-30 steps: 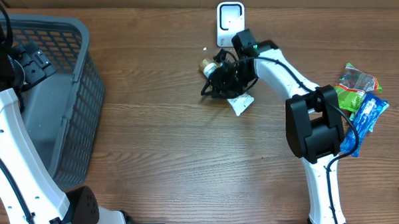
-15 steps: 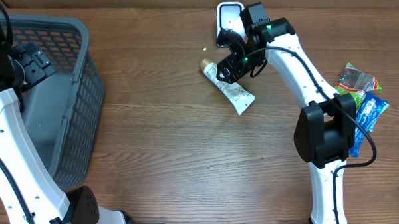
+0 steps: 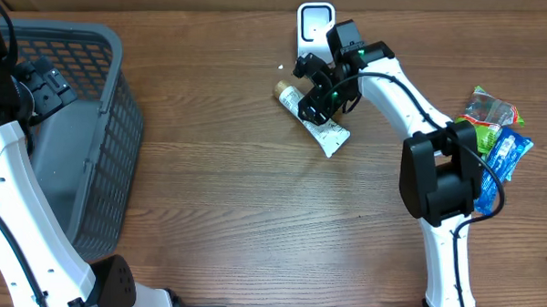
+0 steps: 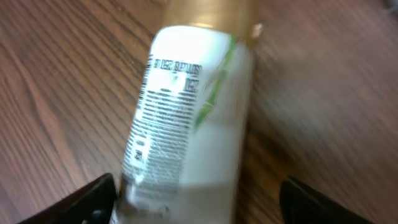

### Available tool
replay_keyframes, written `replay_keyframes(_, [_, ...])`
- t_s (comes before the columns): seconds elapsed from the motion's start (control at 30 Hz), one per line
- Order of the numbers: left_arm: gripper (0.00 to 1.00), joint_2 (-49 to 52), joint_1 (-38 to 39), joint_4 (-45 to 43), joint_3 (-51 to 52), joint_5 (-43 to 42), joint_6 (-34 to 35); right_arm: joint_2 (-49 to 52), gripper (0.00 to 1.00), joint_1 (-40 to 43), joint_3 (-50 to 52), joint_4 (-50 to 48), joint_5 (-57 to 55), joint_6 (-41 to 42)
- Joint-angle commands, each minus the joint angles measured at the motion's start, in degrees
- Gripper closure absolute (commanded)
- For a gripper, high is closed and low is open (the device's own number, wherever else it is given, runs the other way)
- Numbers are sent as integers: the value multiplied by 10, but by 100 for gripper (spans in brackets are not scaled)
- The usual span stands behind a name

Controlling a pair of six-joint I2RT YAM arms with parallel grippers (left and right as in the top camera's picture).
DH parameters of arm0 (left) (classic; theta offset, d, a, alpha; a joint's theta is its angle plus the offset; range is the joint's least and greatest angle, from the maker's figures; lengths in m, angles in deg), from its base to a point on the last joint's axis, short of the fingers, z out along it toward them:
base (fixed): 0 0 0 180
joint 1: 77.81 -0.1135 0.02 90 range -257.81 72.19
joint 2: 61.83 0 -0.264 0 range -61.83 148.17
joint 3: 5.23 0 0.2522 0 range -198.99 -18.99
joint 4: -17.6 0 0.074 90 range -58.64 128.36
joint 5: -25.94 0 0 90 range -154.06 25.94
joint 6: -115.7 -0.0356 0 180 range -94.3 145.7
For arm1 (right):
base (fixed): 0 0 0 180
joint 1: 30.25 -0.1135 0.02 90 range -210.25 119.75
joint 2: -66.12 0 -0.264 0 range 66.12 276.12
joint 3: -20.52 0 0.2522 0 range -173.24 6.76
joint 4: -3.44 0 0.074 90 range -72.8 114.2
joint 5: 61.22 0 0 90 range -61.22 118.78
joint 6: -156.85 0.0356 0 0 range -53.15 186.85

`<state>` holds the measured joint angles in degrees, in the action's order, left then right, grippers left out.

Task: Scan the item barcode

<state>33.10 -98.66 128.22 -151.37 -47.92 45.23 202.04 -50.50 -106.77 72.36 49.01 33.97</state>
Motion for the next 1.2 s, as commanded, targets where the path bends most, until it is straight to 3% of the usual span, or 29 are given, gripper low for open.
replay_keyframes(0.0, [0,2,-1,-1,0,8,-2,24,24,5,7,-2,17,-4])
replay_keyframes(0.17, [1,2,-1,-1,0,8,-2,45,43,6,7,-2,43,-3])
replay_keyframes(0.4, [0,2,-1,-1,0,8,-2,51,80,14,6,7,75,6])
replay_keyframes(0.43, [0,2,-1,-1,0,8,-2,51,89,14,6,7,76,25])
replay_keyframes(0.5, [1,2,-1,-1,0,8,-2,51,96,15,5,8,75,49])
replay_keyframes(0.8, [0,2,-2,-1,0,8,-2,27,96,21,-83,86,70,177])
replay_keyframes(0.97, [0,2,-1,-1,0,8,-2,-39,96,17,-115,79,-53,235])
replay_keyframes(1.17, [1,2,-1,-1,0,8,-2,-107,96,-10,-115,33,-276,292])
